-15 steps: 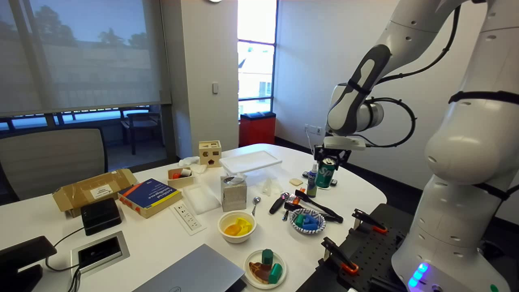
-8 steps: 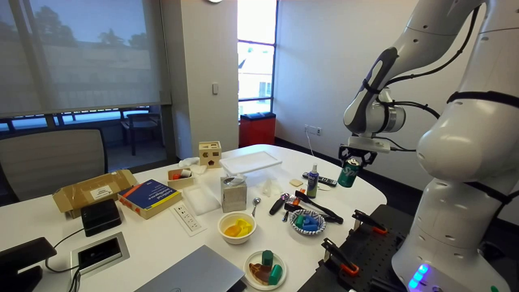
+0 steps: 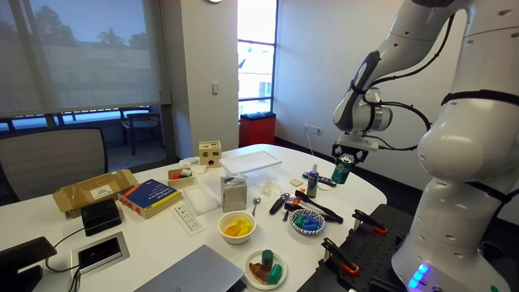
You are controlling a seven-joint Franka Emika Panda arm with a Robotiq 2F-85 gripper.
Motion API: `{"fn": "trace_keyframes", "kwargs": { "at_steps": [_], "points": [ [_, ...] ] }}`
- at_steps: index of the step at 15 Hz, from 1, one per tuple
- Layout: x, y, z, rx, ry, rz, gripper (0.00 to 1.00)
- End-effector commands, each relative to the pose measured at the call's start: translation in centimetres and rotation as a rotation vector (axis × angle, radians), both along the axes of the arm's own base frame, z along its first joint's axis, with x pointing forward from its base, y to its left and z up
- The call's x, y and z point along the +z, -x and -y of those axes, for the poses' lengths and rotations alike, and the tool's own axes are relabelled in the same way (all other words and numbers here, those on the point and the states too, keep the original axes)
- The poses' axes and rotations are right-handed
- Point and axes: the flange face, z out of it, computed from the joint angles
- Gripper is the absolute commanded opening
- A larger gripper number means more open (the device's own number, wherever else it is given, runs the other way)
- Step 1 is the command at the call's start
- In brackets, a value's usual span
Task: Move the green can to the right
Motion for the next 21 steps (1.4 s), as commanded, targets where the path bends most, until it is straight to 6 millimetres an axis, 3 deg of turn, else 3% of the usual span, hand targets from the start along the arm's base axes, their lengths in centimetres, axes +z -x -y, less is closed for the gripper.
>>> {"fn": "trace_keyframes", "kwargs": {
  "at_steps": [1,6,10,11,12,13,15,21],
  "points": [
    [-2.8,-2.8,1.6,0.001,-0.019,-0.057,0.45],
    [-8.2,-4.9,3.0,-0.016,-0.068,-0.113,0.45],
    [-10.6,-5.3,4.6,-0.031,-0.068,-0.142,0.45],
    [-10.9,-5.3,4.9,-0.037,-0.066,-0.137,0.45],
    [-11.0,-5.3,5.2,-0.039,-0.060,-0.135,0.76],
    [-10.9,-5.2,5.2,-0.038,-0.055,-0.131,0.94],
    [-10.4,-4.7,5.1,-0.043,-0.041,-0.123,1.00],
    [-7.6,-3.3,4.1,-0.040,0.003,-0.096,1.00]
  ]
}}
